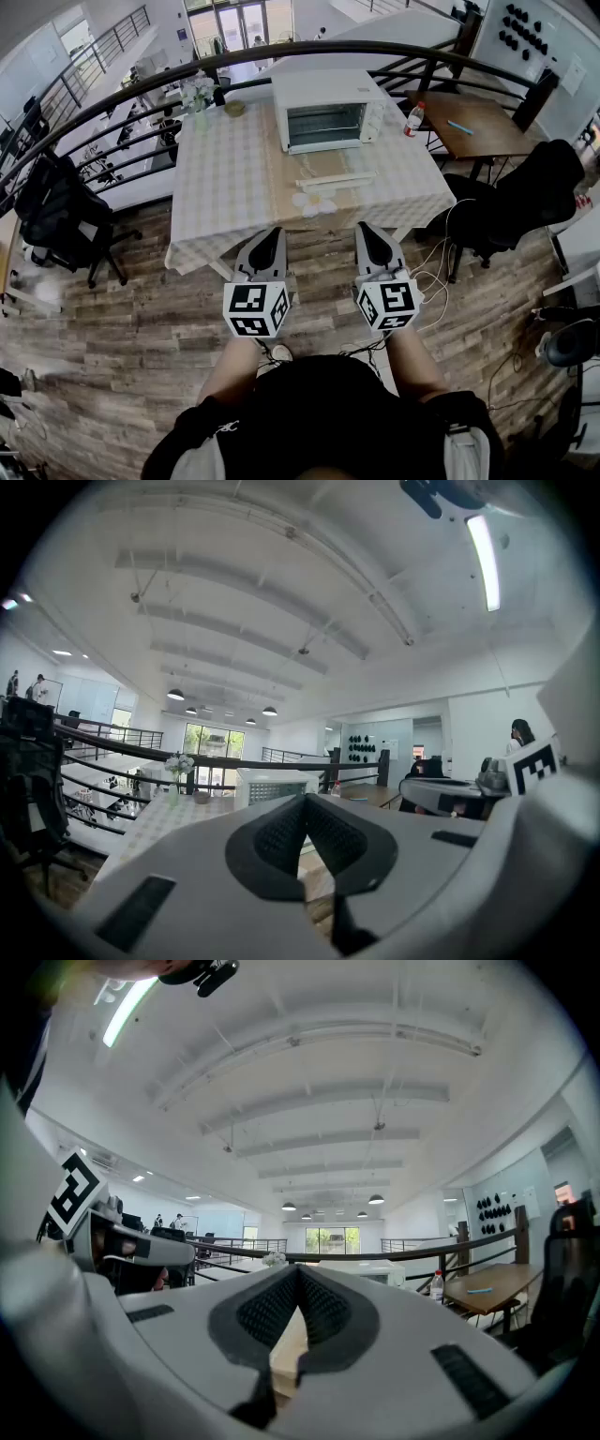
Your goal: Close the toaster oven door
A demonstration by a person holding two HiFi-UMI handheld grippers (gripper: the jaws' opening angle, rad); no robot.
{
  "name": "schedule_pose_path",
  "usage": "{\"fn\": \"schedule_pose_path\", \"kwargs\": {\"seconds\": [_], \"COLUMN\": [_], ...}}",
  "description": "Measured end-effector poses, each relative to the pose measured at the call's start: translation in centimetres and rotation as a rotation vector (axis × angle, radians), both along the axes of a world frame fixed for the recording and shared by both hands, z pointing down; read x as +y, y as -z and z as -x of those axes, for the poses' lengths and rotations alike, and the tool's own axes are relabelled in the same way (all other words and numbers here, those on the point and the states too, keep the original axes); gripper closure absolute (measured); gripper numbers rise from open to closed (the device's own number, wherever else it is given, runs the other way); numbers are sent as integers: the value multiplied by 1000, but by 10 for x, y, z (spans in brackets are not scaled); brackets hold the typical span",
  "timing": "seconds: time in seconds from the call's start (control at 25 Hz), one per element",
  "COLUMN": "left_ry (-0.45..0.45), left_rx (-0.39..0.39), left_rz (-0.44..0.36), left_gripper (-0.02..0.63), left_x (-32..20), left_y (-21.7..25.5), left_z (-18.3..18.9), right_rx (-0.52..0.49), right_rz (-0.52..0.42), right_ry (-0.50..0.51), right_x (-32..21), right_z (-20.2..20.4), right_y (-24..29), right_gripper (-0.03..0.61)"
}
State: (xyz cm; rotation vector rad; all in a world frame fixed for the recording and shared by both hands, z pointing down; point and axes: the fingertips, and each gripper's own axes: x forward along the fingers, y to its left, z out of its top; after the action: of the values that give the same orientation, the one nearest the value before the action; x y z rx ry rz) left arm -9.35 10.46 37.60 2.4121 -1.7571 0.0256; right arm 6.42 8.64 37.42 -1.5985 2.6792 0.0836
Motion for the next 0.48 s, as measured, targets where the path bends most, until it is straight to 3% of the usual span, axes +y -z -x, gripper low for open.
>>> {"fn": "schedule_pose_path", "kwargs": {"seconds": [0.48], "left_ry": [-88], "left_rx": [-13], "left_rz": [6], "left_gripper": [600], "left_x": [2], "left_y": [-2], "left_z": [17], "right_rx": [-35], "right_rz": [12], "right_ry": [-69], "right_x": [5], "right_z": [17], "right_y": [1], "right_gripper": [586]}}
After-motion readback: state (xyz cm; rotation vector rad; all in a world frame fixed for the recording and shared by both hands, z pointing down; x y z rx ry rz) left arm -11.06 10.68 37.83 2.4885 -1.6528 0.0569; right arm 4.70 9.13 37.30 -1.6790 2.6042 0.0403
